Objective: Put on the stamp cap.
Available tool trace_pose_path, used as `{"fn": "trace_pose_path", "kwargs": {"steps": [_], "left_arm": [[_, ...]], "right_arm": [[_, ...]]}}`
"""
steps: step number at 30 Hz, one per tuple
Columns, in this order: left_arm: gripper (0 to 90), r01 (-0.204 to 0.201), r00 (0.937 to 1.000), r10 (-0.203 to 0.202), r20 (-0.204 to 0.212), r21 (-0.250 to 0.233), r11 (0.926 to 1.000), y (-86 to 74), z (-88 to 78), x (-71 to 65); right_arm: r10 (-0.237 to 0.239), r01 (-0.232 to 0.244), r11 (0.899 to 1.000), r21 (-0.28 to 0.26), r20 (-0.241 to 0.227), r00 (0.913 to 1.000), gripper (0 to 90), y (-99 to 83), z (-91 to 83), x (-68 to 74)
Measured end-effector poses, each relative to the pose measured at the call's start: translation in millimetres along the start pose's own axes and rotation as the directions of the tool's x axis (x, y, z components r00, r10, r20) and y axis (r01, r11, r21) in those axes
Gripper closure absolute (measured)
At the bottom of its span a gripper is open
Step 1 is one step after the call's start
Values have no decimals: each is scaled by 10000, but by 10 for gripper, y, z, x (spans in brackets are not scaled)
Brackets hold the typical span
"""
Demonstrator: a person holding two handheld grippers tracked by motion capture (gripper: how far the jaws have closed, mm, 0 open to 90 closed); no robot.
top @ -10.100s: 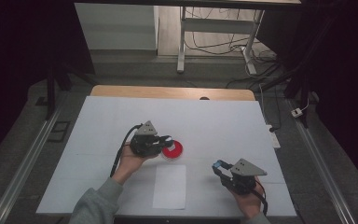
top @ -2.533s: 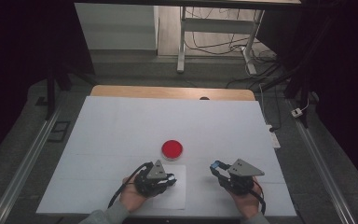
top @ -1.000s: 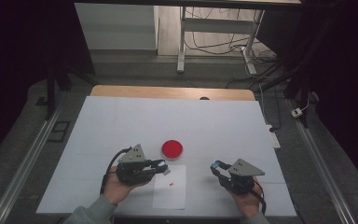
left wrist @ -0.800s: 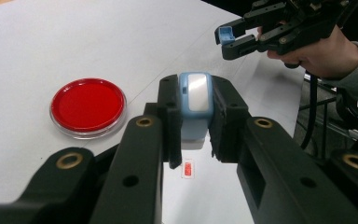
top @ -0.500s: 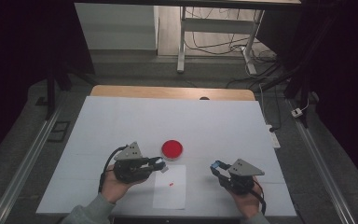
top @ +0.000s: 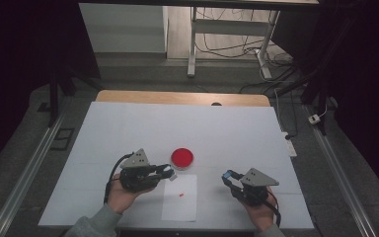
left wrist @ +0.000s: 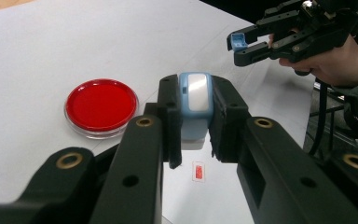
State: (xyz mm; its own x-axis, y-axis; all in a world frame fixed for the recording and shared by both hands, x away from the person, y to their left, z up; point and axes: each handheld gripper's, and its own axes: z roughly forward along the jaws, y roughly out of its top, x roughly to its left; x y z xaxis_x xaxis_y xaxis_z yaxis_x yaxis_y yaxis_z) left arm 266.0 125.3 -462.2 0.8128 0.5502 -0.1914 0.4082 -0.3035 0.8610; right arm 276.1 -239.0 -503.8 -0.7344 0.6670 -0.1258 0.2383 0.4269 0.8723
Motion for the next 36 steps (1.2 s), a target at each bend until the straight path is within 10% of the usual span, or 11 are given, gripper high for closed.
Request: {"fn": "trace_pose_path", "kwargs": {"steps": [36], "left_arm": [[759,-49,10000,49,9,-10,10000,5,42,-25]], "right_arm": [[-212,211,9998,-23,-301,9993,656,45,67,131]]}}
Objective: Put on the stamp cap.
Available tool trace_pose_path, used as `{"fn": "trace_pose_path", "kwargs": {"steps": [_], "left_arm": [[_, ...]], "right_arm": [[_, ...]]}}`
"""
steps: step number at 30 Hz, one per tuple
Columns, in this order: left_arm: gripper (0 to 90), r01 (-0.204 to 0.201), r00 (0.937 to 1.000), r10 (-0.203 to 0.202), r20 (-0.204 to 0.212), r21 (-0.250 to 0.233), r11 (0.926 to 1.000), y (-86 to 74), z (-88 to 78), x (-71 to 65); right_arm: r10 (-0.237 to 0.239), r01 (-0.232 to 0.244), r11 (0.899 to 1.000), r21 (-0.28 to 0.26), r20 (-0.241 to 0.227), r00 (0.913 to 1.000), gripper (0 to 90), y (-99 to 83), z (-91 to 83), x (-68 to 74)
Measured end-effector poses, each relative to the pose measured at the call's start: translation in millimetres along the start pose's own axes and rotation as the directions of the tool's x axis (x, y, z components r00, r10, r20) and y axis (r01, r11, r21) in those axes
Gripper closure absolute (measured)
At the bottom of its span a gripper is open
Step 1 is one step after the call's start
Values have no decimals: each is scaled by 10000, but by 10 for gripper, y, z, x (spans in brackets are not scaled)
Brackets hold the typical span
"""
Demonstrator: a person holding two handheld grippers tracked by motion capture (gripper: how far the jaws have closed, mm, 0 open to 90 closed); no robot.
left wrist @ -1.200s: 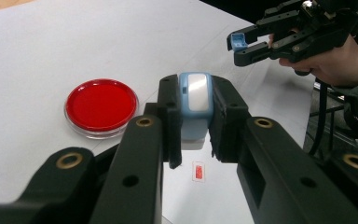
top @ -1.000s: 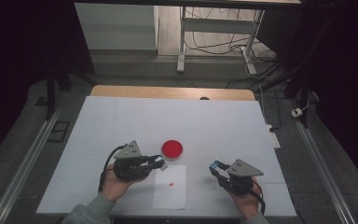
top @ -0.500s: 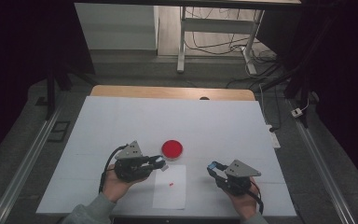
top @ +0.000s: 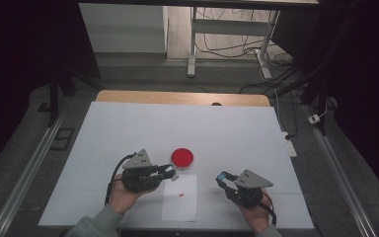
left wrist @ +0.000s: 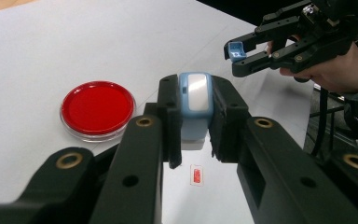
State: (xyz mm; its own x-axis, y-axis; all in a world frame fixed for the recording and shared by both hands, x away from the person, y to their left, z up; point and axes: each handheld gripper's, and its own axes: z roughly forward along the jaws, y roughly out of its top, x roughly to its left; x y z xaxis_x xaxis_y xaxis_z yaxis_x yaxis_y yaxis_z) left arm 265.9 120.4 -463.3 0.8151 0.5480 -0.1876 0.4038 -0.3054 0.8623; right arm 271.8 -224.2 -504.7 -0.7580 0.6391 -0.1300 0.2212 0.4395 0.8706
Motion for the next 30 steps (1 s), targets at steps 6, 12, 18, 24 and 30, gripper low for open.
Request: {"fn": "trace_pose_path", "kwargs": {"steps": [6,12,18,24,30], "left_arm": [[759,-2,10000,2,-10,16,10000,-2,10,-7],[759,-18,10000,18,19,36,10000,-2,20,-15],[759,-18,10000,18,21,41,10000,-1,26,-16],[759,-15,10000,15,40,70,10000,-3,41,-15],[759,-12,10000,12,41,72,10000,-4,41,-14]], "right_arm": [[-99,99,9999,-21,-130,9999,656,17,36,44],[-129,128,9999,-62,-198,9997,656,26,57,68],[-140,138,9999,-81,-247,9996,656,37,75,88],[-206,204,9998,-64,-334,9992,655,50,106,116],[-252,250,9997,-56,-438,9987,655,62,130,144]]}}
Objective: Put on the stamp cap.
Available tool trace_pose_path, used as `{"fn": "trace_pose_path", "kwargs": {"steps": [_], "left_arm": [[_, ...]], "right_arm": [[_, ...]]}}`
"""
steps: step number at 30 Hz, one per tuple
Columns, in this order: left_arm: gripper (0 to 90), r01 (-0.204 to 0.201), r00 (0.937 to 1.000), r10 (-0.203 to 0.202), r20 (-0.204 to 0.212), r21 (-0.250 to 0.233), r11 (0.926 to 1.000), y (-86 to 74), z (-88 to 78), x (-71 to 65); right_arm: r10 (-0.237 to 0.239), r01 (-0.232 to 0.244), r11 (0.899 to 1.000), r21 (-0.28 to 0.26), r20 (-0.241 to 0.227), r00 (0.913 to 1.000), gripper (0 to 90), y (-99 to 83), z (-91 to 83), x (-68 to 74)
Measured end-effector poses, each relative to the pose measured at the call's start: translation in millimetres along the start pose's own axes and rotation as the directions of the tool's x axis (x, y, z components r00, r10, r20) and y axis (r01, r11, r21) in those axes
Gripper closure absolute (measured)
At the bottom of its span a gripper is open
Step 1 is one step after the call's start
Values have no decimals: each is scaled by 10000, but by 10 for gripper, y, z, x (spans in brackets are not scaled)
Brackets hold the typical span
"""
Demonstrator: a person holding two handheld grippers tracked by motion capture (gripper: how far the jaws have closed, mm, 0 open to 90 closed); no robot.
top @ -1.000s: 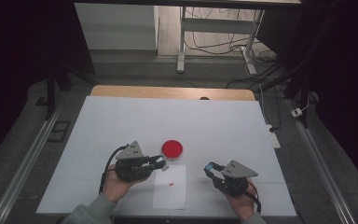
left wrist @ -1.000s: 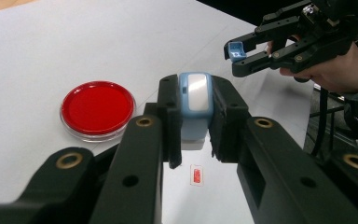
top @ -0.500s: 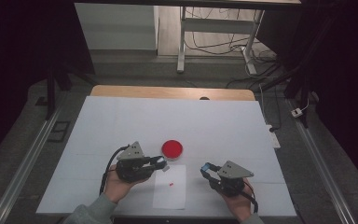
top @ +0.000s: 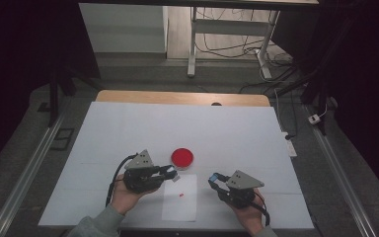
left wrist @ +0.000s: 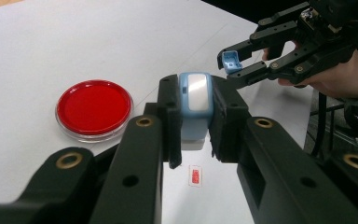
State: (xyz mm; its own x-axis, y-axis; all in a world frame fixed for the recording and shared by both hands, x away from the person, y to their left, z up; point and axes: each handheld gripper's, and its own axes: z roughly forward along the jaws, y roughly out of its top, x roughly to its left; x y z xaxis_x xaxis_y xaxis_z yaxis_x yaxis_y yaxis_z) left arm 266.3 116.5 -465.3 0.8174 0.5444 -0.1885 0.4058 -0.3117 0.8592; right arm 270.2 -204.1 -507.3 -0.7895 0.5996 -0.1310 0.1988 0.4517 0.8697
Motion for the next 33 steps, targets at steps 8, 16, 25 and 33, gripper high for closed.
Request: {"fn": "trace_pose_path", "kwargs": {"steps": [8,16,25,33], "left_arm": [[759,-3,10000,3,16,27,10000,0,7,-2],[759,4,10000,-4,-3,36,10000,1,8,0],[759,24,10000,-24,7,10,10000,3,7,0],[759,41,10000,-41,-12,0,10000,6,11,3]], "right_arm": [[123,-124,9997,-214,-72,9999,657,31,-6,7],[175,-184,9994,-291,-305,9994,657,57,13,26],[149,-163,9992,-362,-408,9991,657,83,45,56],[43,-63,9993,-379,-526,9986,657,113,110,119]]}}
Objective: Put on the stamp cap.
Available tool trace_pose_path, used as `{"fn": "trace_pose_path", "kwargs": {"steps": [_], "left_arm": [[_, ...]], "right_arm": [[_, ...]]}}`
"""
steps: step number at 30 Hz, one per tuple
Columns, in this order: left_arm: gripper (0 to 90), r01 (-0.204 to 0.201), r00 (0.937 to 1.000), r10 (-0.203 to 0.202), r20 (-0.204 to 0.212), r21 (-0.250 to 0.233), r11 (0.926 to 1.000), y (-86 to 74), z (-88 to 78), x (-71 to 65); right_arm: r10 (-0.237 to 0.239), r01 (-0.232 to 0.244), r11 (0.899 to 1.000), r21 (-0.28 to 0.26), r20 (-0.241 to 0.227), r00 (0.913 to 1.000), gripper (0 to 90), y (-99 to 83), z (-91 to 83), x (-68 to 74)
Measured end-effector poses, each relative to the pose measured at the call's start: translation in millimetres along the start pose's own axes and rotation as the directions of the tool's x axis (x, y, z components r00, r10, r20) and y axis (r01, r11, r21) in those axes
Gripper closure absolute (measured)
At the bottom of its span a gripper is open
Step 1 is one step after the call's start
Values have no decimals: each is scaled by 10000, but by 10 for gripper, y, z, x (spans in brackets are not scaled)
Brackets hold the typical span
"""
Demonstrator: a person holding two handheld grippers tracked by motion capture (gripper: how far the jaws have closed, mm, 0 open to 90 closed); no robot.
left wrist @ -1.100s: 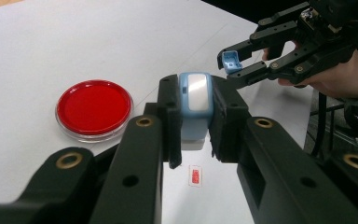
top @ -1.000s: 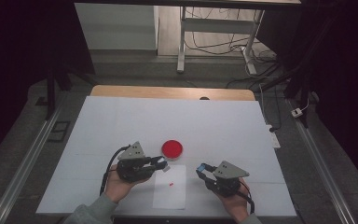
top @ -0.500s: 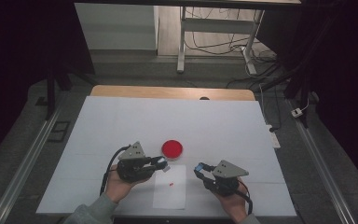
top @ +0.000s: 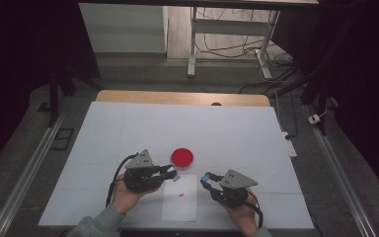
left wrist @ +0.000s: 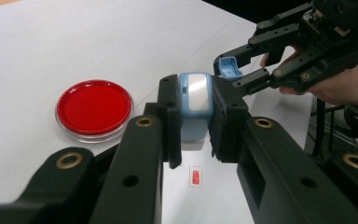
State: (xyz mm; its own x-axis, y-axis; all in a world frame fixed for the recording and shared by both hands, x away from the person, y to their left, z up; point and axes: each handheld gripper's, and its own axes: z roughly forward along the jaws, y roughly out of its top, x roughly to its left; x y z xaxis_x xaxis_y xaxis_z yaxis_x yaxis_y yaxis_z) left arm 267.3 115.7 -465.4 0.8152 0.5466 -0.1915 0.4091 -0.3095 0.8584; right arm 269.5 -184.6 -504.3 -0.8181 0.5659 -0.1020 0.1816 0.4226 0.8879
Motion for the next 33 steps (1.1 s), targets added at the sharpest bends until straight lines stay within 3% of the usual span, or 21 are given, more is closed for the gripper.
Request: {"fn": "trace_pose_path", "kwargs": {"steps": [11,33], "left_arm": [[759,91,9999,-90,79,-86,9999,7,1,5],[759,352,9994,-353,-42,-279,9990,28,72,-13]], "right_arm": [[-201,202,9998,61,-249,9995,656,42,131,123],[-514,516,9985,200,-98,9986,656,62,256,217]]}}
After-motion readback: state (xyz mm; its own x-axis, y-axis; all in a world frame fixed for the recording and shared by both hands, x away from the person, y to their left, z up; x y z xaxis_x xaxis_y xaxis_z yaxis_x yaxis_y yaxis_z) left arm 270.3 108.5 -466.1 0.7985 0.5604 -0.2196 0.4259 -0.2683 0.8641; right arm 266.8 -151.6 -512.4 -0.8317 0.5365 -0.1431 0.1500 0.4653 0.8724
